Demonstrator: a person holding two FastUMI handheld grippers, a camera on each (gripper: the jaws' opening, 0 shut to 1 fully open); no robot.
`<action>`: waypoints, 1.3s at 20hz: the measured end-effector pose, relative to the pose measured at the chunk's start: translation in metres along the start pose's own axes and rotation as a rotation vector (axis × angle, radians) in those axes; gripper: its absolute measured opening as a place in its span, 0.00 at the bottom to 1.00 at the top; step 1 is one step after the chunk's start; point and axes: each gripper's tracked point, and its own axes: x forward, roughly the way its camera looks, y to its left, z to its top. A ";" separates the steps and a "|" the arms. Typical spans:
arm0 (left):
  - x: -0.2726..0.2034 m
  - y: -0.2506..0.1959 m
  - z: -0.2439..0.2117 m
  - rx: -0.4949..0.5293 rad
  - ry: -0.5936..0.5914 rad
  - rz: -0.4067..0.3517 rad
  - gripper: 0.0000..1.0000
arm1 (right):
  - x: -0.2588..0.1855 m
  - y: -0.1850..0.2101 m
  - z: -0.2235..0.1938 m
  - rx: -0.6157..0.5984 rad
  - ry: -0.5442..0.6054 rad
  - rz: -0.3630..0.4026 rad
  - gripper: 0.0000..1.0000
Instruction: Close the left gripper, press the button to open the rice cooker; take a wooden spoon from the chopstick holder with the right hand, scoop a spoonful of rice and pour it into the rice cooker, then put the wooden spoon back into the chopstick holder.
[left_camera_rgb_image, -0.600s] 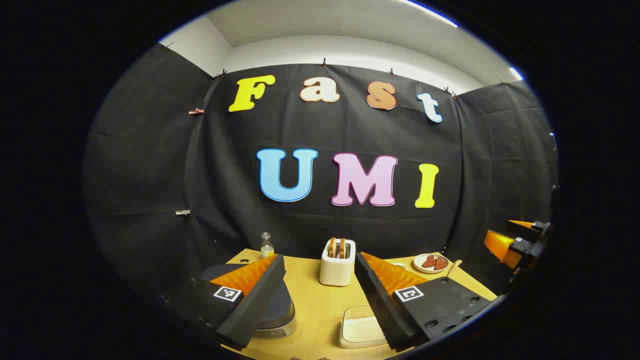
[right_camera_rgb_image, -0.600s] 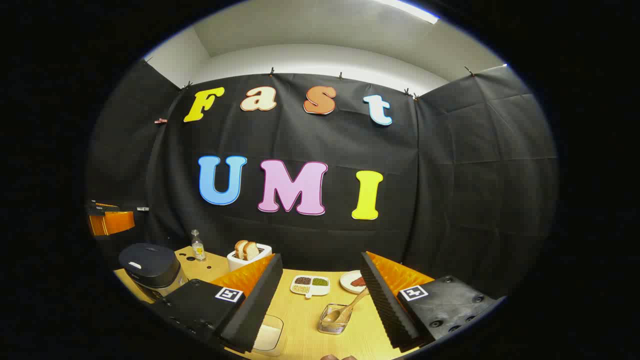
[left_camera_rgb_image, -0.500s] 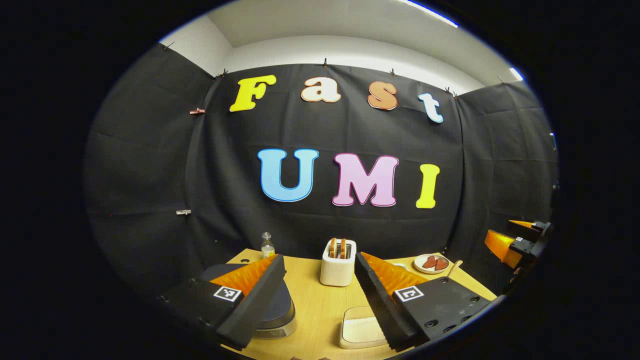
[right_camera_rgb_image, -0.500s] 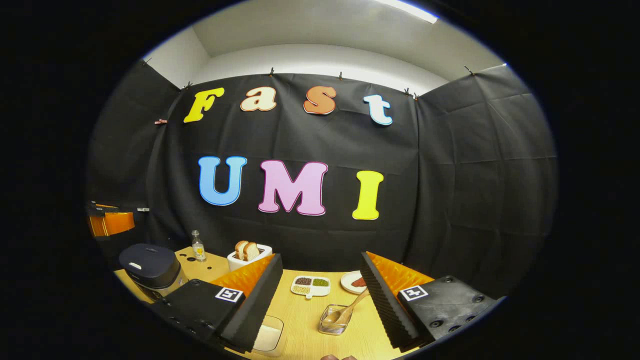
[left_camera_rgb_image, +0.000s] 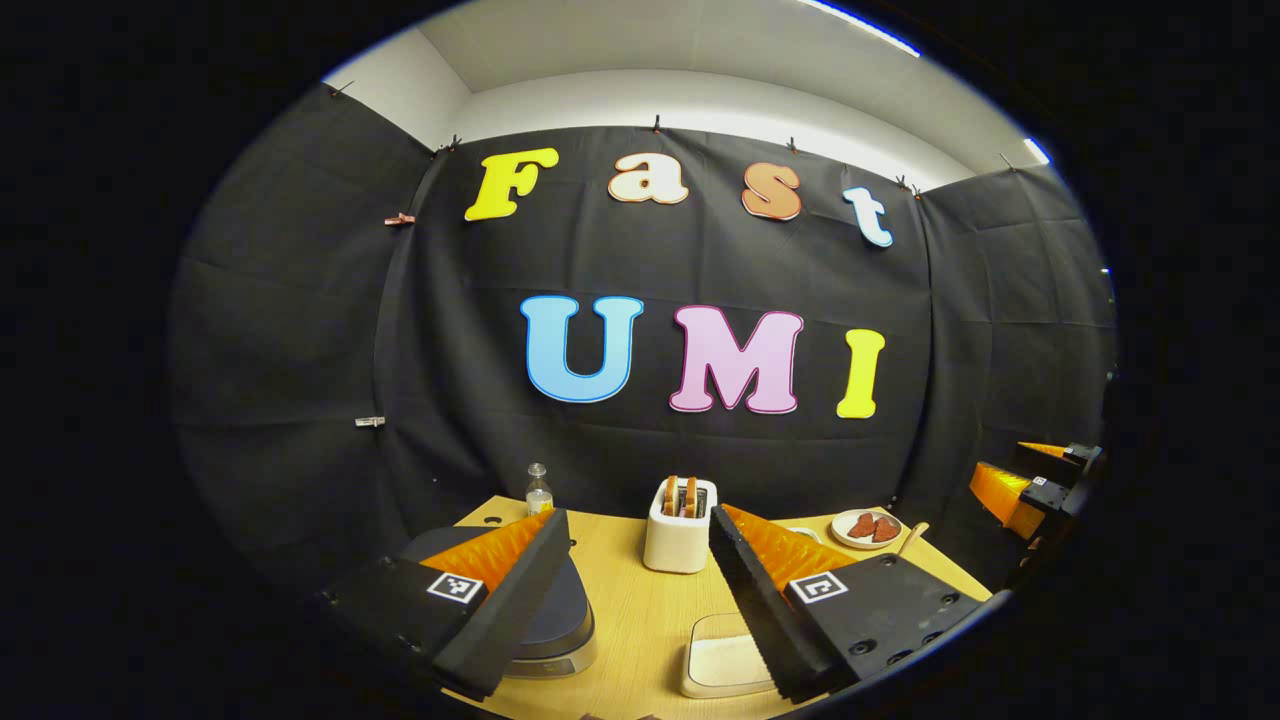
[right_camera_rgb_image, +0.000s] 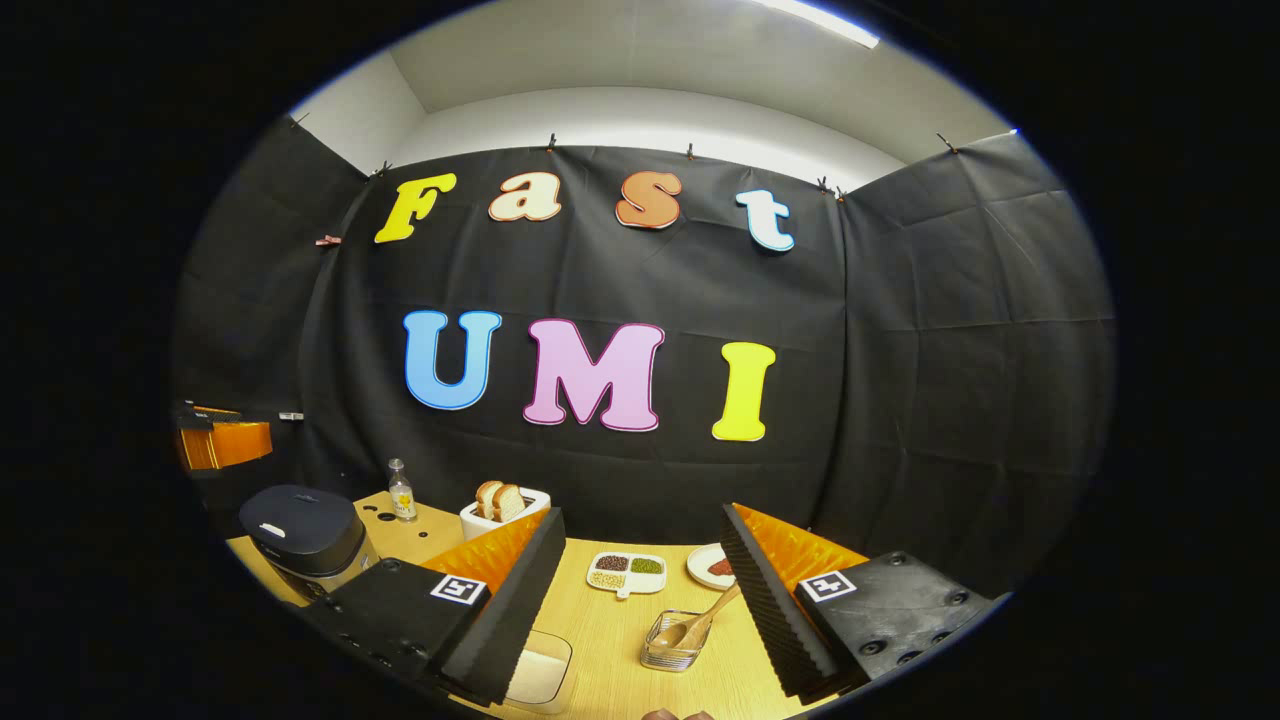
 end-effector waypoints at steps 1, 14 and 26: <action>0.000 -0.002 -0.001 0.001 -0.001 -0.005 0.95 | 0.001 -0.001 -0.001 0.001 0.001 -0.002 0.98; 0.006 0.008 0.004 0.021 0.024 0.011 0.93 | 0.001 -0.009 -0.006 0.011 0.021 -0.010 0.98; 0.031 0.103 -0.032 -0.096 0.179 0.129 0.16 | -0.004 -0.030 -0.026 0.009 0.064 -0.045 0.98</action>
